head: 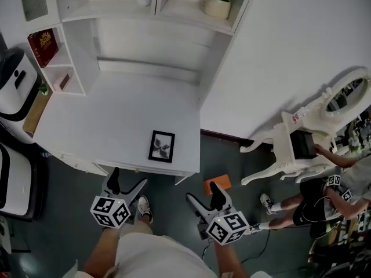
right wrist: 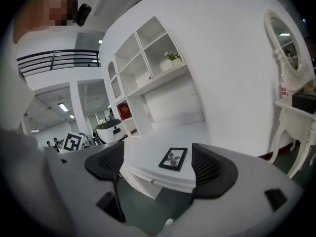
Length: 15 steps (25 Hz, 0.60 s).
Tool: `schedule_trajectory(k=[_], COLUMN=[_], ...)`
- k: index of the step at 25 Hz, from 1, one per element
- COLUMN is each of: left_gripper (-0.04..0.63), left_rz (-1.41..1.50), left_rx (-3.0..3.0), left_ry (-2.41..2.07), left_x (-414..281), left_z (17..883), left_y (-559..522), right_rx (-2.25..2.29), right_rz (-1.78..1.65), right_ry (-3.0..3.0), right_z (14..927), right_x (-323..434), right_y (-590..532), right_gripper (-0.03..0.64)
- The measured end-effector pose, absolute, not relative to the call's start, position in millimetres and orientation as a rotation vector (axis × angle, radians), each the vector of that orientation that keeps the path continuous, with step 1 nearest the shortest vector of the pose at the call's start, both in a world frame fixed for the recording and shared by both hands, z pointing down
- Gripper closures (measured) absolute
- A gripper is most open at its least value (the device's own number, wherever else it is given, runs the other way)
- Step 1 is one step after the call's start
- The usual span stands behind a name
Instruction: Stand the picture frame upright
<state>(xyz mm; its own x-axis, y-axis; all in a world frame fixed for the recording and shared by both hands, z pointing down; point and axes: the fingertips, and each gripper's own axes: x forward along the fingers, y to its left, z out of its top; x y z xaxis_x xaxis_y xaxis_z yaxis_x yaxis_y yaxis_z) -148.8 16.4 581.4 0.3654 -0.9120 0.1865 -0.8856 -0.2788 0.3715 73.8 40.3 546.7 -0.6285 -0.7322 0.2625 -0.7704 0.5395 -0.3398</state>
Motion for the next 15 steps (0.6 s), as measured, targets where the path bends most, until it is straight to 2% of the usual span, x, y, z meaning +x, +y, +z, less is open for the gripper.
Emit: schedule_trajectory(k=[8, 15], left_gripper=[0.098, 0.103], left_rz=[0.067, 0.195], left_rx=[2.247, 2.233], left_ry=[-1.317, -1.155], left_x=[-170, -151], left_z=[624, 663], left_y=[-100, -155], right_rx=[1.317, 1.336], right_rz=[0.767, 0.956], right_ry=[-2.514, -2.421], right_z=[568, 606], right_x=[27, 7], right_y=[-61, -102], right_gripper=[0.181, 0.183])
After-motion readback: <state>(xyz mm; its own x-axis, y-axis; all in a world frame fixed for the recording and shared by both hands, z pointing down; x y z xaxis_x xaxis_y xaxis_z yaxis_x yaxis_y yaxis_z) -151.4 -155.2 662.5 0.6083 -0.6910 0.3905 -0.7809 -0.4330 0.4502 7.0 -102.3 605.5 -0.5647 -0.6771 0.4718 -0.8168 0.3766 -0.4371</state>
